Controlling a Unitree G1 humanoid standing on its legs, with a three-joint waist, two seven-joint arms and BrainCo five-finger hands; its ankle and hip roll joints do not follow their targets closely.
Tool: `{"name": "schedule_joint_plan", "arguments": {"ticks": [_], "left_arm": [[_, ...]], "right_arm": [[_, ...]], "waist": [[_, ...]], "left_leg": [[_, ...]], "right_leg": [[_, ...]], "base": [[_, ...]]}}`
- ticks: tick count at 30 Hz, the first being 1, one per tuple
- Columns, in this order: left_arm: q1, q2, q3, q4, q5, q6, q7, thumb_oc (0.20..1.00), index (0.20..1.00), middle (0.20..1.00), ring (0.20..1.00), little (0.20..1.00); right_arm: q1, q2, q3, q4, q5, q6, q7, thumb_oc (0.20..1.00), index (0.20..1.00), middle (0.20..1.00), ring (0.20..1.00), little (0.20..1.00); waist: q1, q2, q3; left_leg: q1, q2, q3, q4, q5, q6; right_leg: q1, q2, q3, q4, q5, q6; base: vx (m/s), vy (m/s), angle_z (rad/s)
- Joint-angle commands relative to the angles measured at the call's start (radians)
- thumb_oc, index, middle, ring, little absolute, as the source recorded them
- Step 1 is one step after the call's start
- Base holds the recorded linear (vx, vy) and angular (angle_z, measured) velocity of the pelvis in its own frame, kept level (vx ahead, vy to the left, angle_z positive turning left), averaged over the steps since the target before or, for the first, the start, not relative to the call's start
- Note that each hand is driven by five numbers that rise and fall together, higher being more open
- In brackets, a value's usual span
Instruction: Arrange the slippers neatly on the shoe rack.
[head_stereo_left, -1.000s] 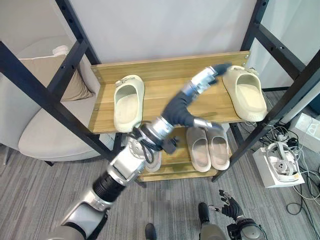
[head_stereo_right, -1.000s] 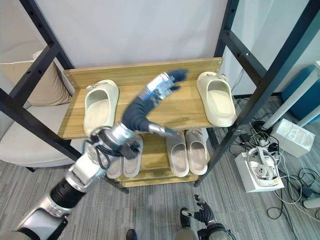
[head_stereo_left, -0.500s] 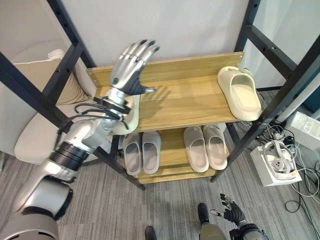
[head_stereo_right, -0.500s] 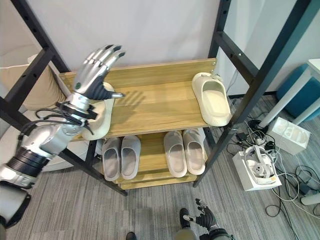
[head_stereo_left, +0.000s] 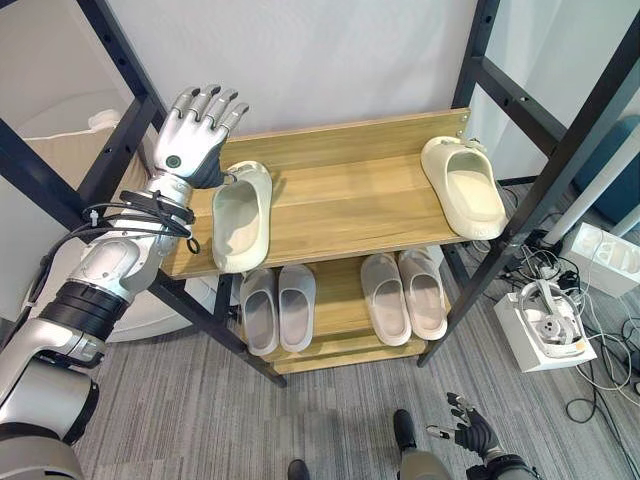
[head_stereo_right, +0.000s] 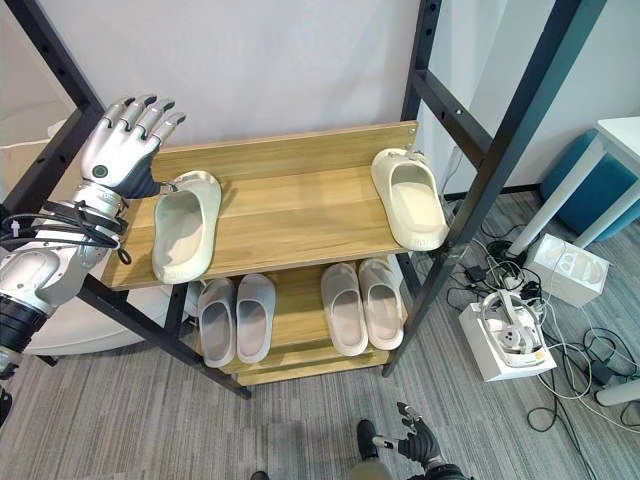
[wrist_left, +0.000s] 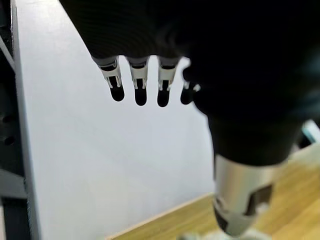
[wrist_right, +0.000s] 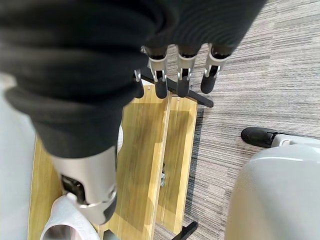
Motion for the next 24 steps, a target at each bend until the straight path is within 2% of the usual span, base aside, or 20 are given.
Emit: {"name": "schedule_joint_plan", "arguments": {"ticks": [1, 6, 12, 18, 19, 23, 24], "left_arm": [[-0.084, 0.042, 0.028, 0.079, 0.039, 0.059, 0.016, 1.0, 1.0, 1.0, 1.0, 1.0], [-0.111, 0.027, 0.007, 0.14, 0.033, 0.077, 0.019, 1.0, 1.0, 1.0, 1.0, 1.0], [-0.214, 0.0, -0.074, 0.303, 0.017, 0.12, 0.026, 1.0, 1.0, 1.0, 1.0, 1.0], [-0.258, -0.005, -0.11, 0.357, -0.004, 0.126, 0.027, 1.0, 1.0, 1.0, 1.0, 1.0], [-0.268, -0.007, -0.115, 0.36, -0.012, 0.125, 0.025, 0.2, 0.2, 0.2, 0.2, 0.2], [-0.267, -0.003, -0.113, 0.344, -0.021, 0.118, 0.024, 0.2, 0.2, 0.2, 0.2, 0.2], [-0.245, -0.008, -0.102, 0.29, -0.021, 0.099, 0.017, 0.2, 0.2, 0.2, 0.2, 0.2]], "right_arm": [[-0.019, -0.001, 0.002, -0.054, 0.014, -0.044, -0.014, 1.0, 1.0, 1.0, 1.0, 1.0], [-0.009, -0.007, -0.008, -0.058, 0.02, -0.045, -0.017, 1.0, 1.0, 1.0, 1.0, 1.0], [-0.001, -0.017, -0.015, -0.068, 0.027, -0.048, -0.029, 1.0, 1.0, 1.0, 1.0, 1.0], [0.005, -0.016, -0.02, -0.067, 0.028, -0.048, -0.031, 1.0, 1.0, 1.0, 1.0, 1.0], [0.009, -0.017, -0.022, -0.068, 0.027, -0.048, -0.032, 1.0, 1.0, 1.0, 1.0, 1.0], [0.008, -0.015, -0.025, -0.067, 0.03, -0.047, -0.034, 1.0, 1.0, 1.0, 1.0, 1.0], [0.008, -0.01, -0.025, -0.068, 0.027, -0.042, -0.034, 1.0, 1.0, 1.0, 1.0, 1.0]], "waist": [[-0.011, -0.02, 0.021], [-0.017, -0.023, 0.023], [-0.044, -0.025, 0.029], [-0.055, -0.032, 0.031], [-0.058, -0.033, 0.032], [-0.059, -0.034, 0.032], [-0.056, -0.036, 0.028]], "left_leg": [[0.027, 0.009, -0.03, 0.001, -0.085, -0.018], [0.029, 0.009, -0.022, 0.001, -0.087, -0.018], [0.03, 0.01, -0.007, 0.001, -0.088, -0.017], [0.027, 0.011, 0.007, 0.001, -0.088, -0.017], [0.026, 0.012, 0.01, 0.001, -0.088, -0.016], [0.026, 0.012, 0.013, 0.001, -0.088, -0.016], [0.031, 0.013, 0.014, 0.001, -0.09, -0.016]], "right_leg": [[0.118, -0.014, -0.013, 0.001, -0.156, 0.064], [0.116, -0.012, -0.004, 0.001, -0.154, 0.064], [0.099, -0.008, 0.013, 0.001, -0.147, 0.068], [0.083, -0.006, 0.027, 0.001, -0.14, 0.071], [0.08, -0.004, 0.03, 0.001, -0.139, 0.071], [0.078, -0.003, 0.03, 0.002, -0.138, 0.072], [0.082, -0.004, 0.033, 0.002, -0.139, 0.07]], "base": [[0.01, 0.005, -0.03], [0.0, 0.0, 0.0], [0.01, 0.006, -0.11], [0.0, 0.012, -0.13], [0.0, 0.005, -0.12], [0.0, 0.001, -0.04], [0.0, 0.0, 0.0]]}}
